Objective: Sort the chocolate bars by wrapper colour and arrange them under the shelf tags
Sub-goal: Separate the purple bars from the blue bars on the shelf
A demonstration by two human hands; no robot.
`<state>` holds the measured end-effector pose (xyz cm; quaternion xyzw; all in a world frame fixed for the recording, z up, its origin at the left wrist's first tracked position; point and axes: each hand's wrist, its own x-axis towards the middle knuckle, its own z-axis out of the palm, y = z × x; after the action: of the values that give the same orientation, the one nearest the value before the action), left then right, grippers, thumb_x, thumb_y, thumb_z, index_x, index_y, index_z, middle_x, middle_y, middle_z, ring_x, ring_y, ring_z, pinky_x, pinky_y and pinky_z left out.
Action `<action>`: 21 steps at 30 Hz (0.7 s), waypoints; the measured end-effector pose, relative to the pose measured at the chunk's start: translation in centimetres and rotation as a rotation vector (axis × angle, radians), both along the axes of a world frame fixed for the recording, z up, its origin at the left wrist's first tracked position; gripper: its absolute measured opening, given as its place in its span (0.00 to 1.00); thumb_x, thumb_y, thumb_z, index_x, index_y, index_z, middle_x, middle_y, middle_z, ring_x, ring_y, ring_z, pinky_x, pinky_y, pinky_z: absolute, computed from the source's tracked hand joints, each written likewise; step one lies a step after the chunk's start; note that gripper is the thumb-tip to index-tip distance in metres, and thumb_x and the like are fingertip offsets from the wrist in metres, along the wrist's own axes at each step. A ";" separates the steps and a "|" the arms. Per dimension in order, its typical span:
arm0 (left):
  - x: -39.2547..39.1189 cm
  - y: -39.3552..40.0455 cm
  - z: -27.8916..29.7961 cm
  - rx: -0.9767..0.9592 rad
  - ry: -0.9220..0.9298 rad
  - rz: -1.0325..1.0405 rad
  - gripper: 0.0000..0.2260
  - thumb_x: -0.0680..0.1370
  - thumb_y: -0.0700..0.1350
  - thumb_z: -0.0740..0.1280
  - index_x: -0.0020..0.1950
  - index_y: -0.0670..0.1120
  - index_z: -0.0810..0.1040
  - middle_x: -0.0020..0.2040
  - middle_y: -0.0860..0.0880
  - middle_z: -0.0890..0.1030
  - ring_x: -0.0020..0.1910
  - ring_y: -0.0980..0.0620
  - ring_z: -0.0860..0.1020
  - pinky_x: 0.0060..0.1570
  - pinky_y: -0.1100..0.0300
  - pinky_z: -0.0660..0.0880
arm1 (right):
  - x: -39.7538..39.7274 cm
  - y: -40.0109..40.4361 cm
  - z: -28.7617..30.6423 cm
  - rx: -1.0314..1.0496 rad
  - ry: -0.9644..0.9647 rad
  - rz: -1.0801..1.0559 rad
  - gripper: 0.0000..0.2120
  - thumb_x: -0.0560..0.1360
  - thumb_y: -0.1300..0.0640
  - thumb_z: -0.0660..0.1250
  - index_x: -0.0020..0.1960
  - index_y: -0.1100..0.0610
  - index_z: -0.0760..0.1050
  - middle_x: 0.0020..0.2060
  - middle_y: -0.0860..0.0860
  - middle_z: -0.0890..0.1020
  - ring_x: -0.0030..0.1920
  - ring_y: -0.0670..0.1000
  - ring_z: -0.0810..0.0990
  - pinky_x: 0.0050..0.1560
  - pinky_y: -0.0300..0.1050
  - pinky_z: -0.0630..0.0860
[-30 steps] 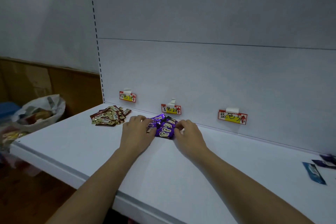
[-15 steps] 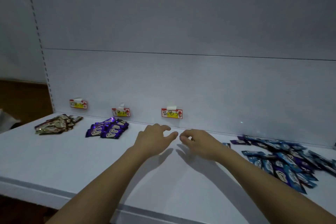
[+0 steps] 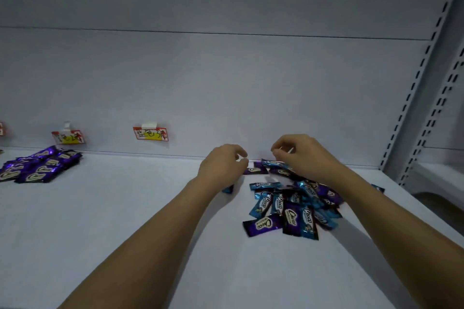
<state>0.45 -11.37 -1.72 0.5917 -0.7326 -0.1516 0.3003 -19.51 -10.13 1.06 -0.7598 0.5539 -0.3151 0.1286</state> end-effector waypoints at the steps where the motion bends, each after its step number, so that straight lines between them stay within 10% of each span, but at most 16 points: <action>1: -0.9 -0.4 -0.2 -0.014 0.043 0.016 0.11 0.79 0.49 0.64 0.60 0.53 0.79 0.58 0.53 0.80 0.52 0.54 0.77 0.51 0.57 0.75 | -0.8 -0.1 -0.3 -0.003 -0.027 0.008 0.06 0.78 0.50 0.64 0.50 0.47 0.80 0.44 0.43 0.81 0.43 0.43 0.79 0.39 0.38 0.74; 9: -1.7 1.8 0.7 0.022 0.108 -0.324 0.04 0.76 0.48 0.70 0.42 0.57 0.82 0.37 0.63 0.81 0.38 0.65 0.77 0.30 0.75 0.69 | -3.2 1.3 -1.2 0.237 0.076 0.276 0.03 0.73 0.47 0.71 0.47 0.41 0.81 0.41 0.39 0.82 0.43 0.38 0.81 0.42 0.39 0.78; 21: -1.6 3.9 1.6 0.474 -0.294 -0.484 0.12 0.65 0.57 0.78 0.45 0.57 0.83 0.39 0.59 0.83 0.33 0.66 0.75 0.38 0.64 0.68 | -2.7 3.0 -0.7 0.409 0.392 0.410 0.13 0.69 0.48 0.77 0.50 0.36 0.80 0.48 0.36 0.73 0.48 0.38 0.74 0.44 0.34 0.70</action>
<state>-1.17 -7.44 -0.12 0.4699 -0.8313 -0.2968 0.0018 -22.22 -7.12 0.38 -0.8598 0.4558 -0.0132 0.2298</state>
